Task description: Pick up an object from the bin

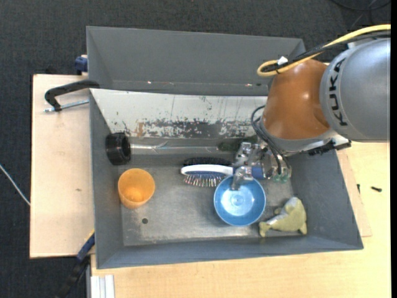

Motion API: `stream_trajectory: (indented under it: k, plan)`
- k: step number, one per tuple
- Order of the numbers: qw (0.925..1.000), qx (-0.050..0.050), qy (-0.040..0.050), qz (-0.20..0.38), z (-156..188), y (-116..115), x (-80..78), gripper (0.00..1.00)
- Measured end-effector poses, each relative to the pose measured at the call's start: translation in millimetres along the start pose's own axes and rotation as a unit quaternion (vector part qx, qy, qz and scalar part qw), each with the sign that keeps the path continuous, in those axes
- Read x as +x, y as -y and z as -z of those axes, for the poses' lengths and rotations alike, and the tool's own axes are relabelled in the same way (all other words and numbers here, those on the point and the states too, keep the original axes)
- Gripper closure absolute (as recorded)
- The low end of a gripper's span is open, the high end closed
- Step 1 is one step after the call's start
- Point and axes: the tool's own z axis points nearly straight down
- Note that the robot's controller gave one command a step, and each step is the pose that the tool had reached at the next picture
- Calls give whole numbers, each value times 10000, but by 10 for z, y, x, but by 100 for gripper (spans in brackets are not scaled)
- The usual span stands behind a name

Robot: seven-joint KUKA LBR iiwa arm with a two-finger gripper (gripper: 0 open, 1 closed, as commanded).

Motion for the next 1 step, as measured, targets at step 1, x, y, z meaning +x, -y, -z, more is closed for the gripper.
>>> stream_trajectory:
  k: [1]
  plan:
    - [10000,-2,-2,4,467,-6,-22,100]
